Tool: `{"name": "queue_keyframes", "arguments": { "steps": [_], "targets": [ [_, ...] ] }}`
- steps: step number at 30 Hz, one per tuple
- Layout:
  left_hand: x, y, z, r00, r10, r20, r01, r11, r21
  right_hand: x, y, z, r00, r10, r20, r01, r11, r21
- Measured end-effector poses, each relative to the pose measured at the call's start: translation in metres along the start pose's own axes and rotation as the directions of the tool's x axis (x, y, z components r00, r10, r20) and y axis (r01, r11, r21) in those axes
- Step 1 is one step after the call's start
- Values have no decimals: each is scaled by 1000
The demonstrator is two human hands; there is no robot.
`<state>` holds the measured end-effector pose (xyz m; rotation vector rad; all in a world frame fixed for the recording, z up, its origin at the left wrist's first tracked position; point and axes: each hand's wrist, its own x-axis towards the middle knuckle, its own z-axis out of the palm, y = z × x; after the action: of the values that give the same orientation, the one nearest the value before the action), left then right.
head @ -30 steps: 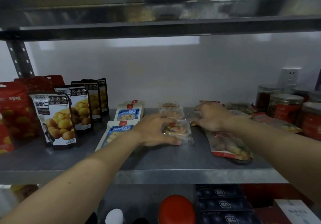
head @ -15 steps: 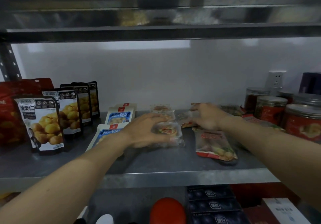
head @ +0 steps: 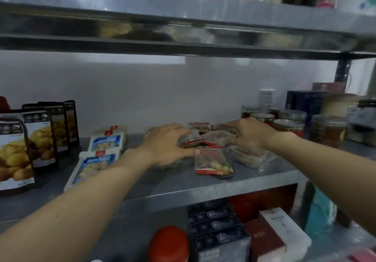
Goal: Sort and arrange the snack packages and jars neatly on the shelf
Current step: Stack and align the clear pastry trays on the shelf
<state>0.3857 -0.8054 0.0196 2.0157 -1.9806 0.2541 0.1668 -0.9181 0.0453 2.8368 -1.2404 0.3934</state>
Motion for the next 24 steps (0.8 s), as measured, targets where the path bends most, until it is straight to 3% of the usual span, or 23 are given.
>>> {"name": "queue_keyframes", "arguments": {
  "steps": [5, 13, 16, 21, 24],
  "targets": [
    [2, 16, 12, 997, 77, 12, -77, 996, -36, -32, 26, -3, 990, 137, 22, -135, 989, -64],
    [19, 52, 30, 993, 113, 41, -110, 993, -52, -56, 57, 3, 971, 215, 103, -222, 973, 58],
    [30, 66, 38, 995, 78, 57, -75, 996, -53, -51, 59, 11, 976, 170, 136, -183, 979, 87],
    [44, 92, 46, 998, 33, 57, -31, 999, -35, -46, 68, 18, 991, 27, 132, -67, 947, 314],
    [47, 105, 50, 999, 16, 34, -13, 997, -76, -44, 72, 23, 998, -33, 56, 10, 925, 380]
  ]
}}
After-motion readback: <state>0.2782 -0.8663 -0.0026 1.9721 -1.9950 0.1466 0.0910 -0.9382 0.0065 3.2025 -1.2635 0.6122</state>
